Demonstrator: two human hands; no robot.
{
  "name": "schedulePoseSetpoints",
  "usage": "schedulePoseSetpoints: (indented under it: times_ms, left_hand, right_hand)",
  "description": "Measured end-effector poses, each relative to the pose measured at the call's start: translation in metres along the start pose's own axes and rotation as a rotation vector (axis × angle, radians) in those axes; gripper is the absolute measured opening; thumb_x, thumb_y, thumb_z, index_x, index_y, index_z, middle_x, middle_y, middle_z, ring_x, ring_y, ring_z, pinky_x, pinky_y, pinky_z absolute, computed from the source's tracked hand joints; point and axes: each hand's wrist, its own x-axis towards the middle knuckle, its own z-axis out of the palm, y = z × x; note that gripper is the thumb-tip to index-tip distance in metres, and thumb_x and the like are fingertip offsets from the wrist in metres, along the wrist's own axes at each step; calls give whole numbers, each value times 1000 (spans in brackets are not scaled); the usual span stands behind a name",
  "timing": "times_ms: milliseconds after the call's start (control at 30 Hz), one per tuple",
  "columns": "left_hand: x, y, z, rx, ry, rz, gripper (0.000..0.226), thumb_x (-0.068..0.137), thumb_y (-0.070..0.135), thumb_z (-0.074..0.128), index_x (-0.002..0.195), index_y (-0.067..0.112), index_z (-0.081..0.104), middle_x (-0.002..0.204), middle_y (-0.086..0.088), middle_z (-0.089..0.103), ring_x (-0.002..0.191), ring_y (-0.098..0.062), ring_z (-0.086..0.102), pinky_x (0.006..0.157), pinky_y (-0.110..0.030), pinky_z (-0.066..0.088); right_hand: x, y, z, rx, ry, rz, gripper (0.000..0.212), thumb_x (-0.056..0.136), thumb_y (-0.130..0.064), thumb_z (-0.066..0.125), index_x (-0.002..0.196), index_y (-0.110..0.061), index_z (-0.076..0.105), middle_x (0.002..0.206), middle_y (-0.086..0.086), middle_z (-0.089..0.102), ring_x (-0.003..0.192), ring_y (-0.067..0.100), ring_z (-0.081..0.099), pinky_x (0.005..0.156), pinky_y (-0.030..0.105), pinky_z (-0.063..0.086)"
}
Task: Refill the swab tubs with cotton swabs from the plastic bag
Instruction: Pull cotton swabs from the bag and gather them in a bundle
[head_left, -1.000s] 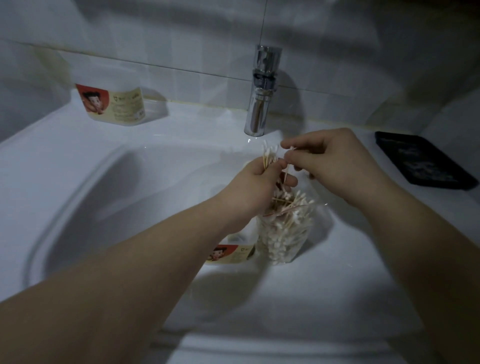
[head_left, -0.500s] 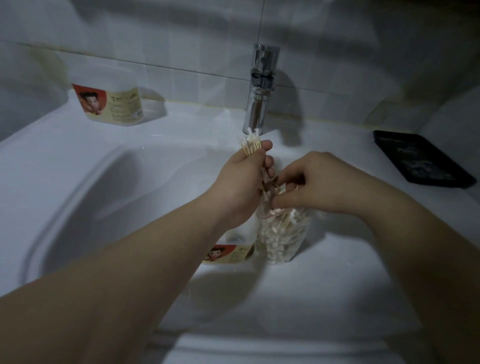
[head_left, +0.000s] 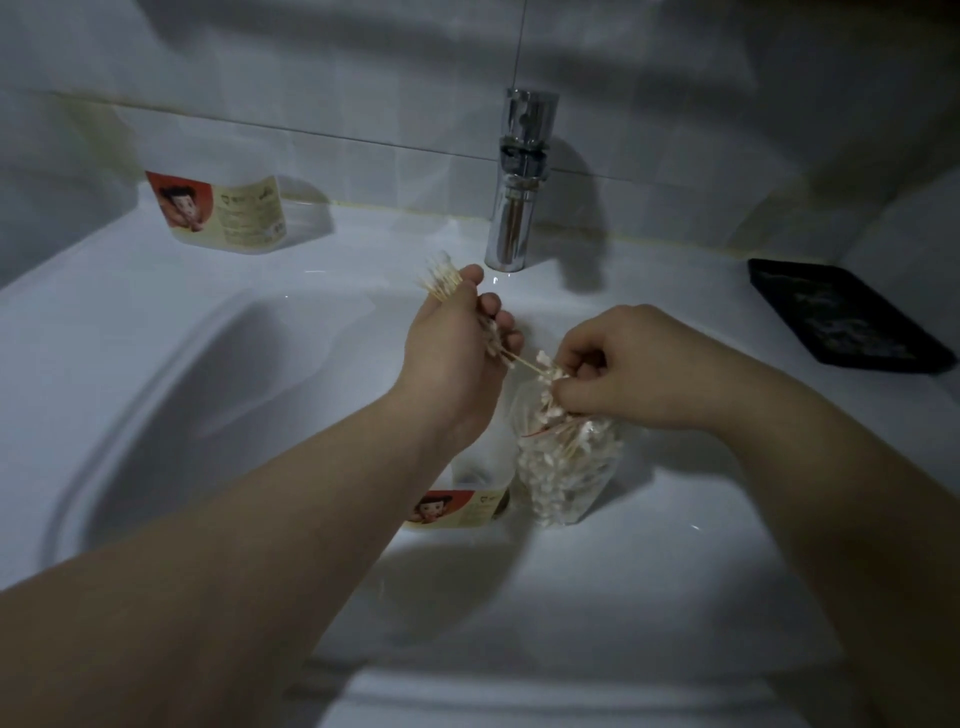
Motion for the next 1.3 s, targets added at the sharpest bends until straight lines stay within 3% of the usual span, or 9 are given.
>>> schedulePoseSetpoints:
  times_ms: [100, 233, 467, 600, 700, 800, 1000, 1133, 1300]
  left_hand:
    - [1, 3, -1, 241, 48, 53, 15, 107, 17, 44, 104, 20, 59, 54, 7, 45, 52, -12, 43, 54, -26, 37]
    - [0, -3, -2, 582, -68, 114, 18, 106, 23, 44, 100, 20, 60, 52, 11, 38, 52, -11, 39, 55, -27, 38]
    - [-2, -3, -1, 593, -79, 96, 20, 107, 22, 41, 100, 17, 59, 64, 2, 42, 55, -13, 41, 54, -28, 38]
    - [-5, -4, -2, 766, -141, 68, 20, 106, 23, 45, 96, 20, 61, 79, 0, 61, 70, -16, 58, 57, -28, 47]
    - [-6, -6, -5, 1061, -215, 204, 23, 105, 24, 44, 92, 19, 62, 78, 1, 62, 72, -21, 60, 67, -33, 48]
    - [-6, -8, -7, 1325, -263, 306, 26, 106, 23, 42, 101, 7, 62, 95, -13, 67, 93, -33, 62, 76, -36, 43]
    - [-6, -9, -8, 1326, -242, 265, 31, 108, 31, 38, 96, 11, 59, 99, -17, 67, 97, -37, 62, 71, -32, 38]
    - [-6, -6, -9, 1118, -143, 157, 42, 107, 46, 34, 96, 21, 66, 79, 4, 57, 69, -16, 55, 67, -31, 40]
    - [-9, -2, -4, 974, -194, 160, 51, 99, 66, 38, 97, 24, 68, 78, -2, 60, 64, -8, 47, 73, -32, 40]
  right_hand:
    - [1, 0, 0, 54, 33, -7, 12, 75, -29, 74, 69, -19, 68, 60, -3, 60, 52, 4, 48, 58, 26, 43]
    - [2, -1, 1, 128, 87, -12, 22, 77, -27, 73, 64, -15, 60, 55, -3, 52, 52, 9, 43, 58, 29, 42]
    - [3, 2, -2, 141, 159, -18, 26, 78, -28, 70, 60, -18, 54, 52, -7, 50, 51, 8, 42, 56, 29, 40]
    - [3, 2, -4, 144, 161, -3, 23, 79, -27, 71, 64, -16, 58, 54, -5, 52, 51, 8, 44, 56, 29, 40]
    - [2, 0, -2, 161, 148, -14, 24, 78, -30, 71, 66, -13, 59, 57, 2, 54, 53, 9, 44, 57, 30, 40]
    - [1, -2, -2, 159, 115, -16, 21, 78, -26, 70, 69, -9, 62, 65, 12, 59, 55, 10, 43, 58, 29, 39]
    - [4, 2, -2, 150, 64, 16, 23, 76, -23, 70, 65, -7, 57, 56, 0, 47, 54, 12, 39, 58, 32, 37]
    - [3, 6, -5, 72, 48, 42, 23, 73, -26, 70, 64, -8, 58, 58, 9, 54, 52, 13, 44, 57, 32, 39]
    - [5, 5, -9, 132, 145, 30, 25, 80, -29, 69, 67, -9, 63, 61, 8, 60, 55, 15, 50, 58, 34, 43]
